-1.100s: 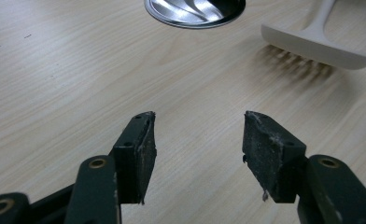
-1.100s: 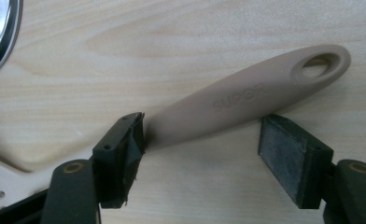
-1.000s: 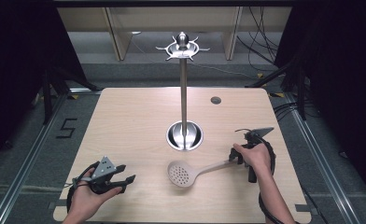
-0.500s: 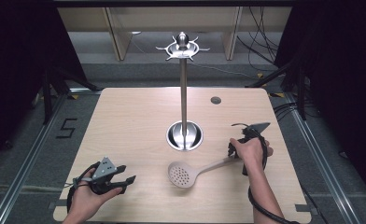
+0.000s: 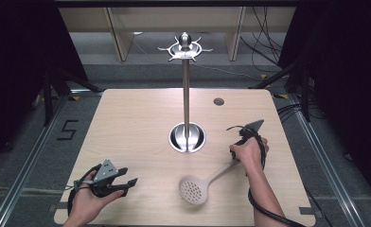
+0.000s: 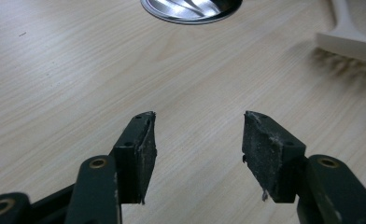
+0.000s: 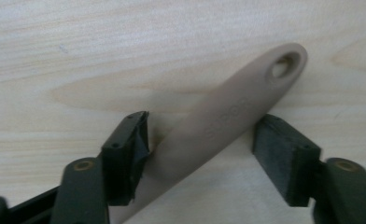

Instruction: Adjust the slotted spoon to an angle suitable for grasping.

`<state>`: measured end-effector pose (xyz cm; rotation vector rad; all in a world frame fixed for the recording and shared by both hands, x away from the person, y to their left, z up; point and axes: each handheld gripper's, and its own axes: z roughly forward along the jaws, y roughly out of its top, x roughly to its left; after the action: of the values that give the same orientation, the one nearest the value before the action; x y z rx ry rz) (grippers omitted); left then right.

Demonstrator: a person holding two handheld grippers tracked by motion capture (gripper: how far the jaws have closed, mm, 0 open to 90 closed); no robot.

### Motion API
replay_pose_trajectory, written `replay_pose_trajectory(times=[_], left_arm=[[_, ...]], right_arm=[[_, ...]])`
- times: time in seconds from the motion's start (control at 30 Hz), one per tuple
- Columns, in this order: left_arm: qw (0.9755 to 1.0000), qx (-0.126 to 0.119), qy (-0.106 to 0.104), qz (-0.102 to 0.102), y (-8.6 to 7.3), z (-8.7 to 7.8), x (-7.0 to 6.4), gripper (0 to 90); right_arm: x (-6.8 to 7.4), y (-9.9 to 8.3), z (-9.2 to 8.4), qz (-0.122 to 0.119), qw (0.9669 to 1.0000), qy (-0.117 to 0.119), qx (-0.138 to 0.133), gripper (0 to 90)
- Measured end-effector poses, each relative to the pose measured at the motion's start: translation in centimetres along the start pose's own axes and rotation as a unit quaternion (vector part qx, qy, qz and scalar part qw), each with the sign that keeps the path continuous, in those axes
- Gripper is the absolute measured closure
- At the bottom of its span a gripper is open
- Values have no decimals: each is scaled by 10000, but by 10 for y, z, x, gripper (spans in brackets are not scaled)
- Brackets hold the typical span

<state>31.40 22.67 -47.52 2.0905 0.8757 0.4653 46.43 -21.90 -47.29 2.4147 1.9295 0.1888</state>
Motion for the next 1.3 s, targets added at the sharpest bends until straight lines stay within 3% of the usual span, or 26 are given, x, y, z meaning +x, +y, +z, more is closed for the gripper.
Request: replay_pose_trajectory(times=[0.03,0.07,0.1,0.17,0.27,0.3,0.33,0.37,0.47,0.5,0.6,0.63,0.67,0.7,0.77,0.83,0.9,0.97,1.03,1.07,1.1,1.13,1.2,1.27,1.3], left_arm=[[10000,0,0,0,0,0,0,436],[9998,-95,-12,-157,0,1,-2,436],[9998,-93,-13,-164,-1,1,-2,436],[10000,-31,-10,-69,0,1,-1,436],[10000,-28,-11,-63,-1,1,0,436],[9999,25,-7,-149,-1,0,-1,435],[10000,-33,-19,-82,0,1,-1,435],[10000,-33,-19,-82,0,1,-1,435],[10000,-33,-18,-90,-1,1,-1,435],[10000,-28,-13,-30,-1,1,0,435],[10000,8,-40,-30,-1,0,1,435],[9999,13,-38,-128,-1,1,-1,435],[9999,13,-38,-128,-1,1,-1,435],[9999,16,-1,131,0,1,3,435],[9999,10,4,140,0,1,3,435],[10000,-25,-26,-49,-1,2,0,435],[10000,12,-8,-31,-1,2,0,435],[10000,-12,8,-32,-1,2,0,435],[10000,7,-30,-75,-1,2,-1,435],[10000,7,-35,-75,-1,2,-1,435],[10000,6,-39,-69,-1,2,-1,435],[10000,10,-39,-62,-1,2,0,435],[9999,-38,-41,-136,-1,3,-2,435],[10000,49,-39,-36,-1,2,-1,435],[9999,13,-87,-105,-2,3,-1,434]], right_arm=[[-3,1,0,-309,9995,-51,-20,454],[-3,1,0,-309,9995,-51,-20,454],[-1,2,-2,-338,9994,-14,-6,509],[-6,2,-2,-810,9966,-113,35,557],[-4,3,-2,-919,9957,-52,10,593],[-5,4,-1,-1091,9940,-116,6,624],[-6,4,-2,-1214,9926,-80,-23,638],[-2,5,-3,-1065,9943,-50,41,652],[0,5,-2,-1058,9944,7,-7,679],[-1,5,-2,-1414,9898,138,-33,689],[3,4,-2,-1495,9886,150,-71,691],[4,3,-3,-1516,9883,164,-96,691],[4,2,-5,-1669,9855,277,-134,691],[4,1,-6,-1684,9850,302,-214,692],[4,0,-9,-1776,9826,430,-329,692],[3,0,-11,-1831,9814,427,-398,692],[2,0,-18,-1908,9788,602,-428,692],[0,0,-23,-2117,9731,680,-609,692],[0,-5,-33,-2008,9725,993,-634,692],[0,-5,-33,-2008,9725,993,-634,692],[-5,-3,-34,-2300,9649,1032,-735,691],[-5,-3,-34,-2265,9664,970,-733,691],[-8,-4,-33,-2304,9627,948,-1054,693],[-9,-4,-33,-2295,9623,932,-1121,693],[-9,-6,-37,-2365,9593,1033,-1149,693]])
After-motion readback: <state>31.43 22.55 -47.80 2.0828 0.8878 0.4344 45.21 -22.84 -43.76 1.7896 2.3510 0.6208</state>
